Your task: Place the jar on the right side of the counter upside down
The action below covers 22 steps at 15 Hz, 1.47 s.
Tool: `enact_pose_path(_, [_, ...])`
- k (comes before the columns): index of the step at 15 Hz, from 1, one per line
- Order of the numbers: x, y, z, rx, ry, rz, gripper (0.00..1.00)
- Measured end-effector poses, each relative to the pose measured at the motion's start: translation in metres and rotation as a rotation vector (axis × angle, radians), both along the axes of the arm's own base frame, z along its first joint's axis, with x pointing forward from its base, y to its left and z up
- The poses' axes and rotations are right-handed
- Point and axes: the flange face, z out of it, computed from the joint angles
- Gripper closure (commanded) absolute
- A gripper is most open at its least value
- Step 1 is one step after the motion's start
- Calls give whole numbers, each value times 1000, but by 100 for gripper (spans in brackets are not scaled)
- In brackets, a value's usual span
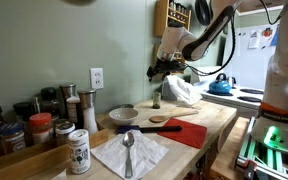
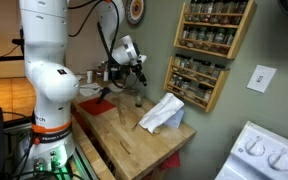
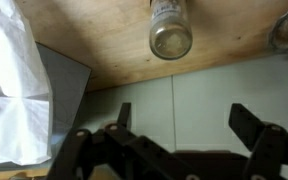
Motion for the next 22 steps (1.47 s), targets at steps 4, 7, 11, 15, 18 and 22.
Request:
enact_pose_path(4, [-13,1,-17,1,121,150,0])
enact_pose_path(7, [-20,6,-26,-7,204,265,0])
enact_pose_path(11, [-20,2,-14,-6,294,371,0])
enact_pose_path(15, [-20,-18,25,-2,349,416,0])
enact_pose_path(18, [-24,-27,50,30,367,438,0])
enact_pose_path(22, [-28,-31,69,62,354,485,0])
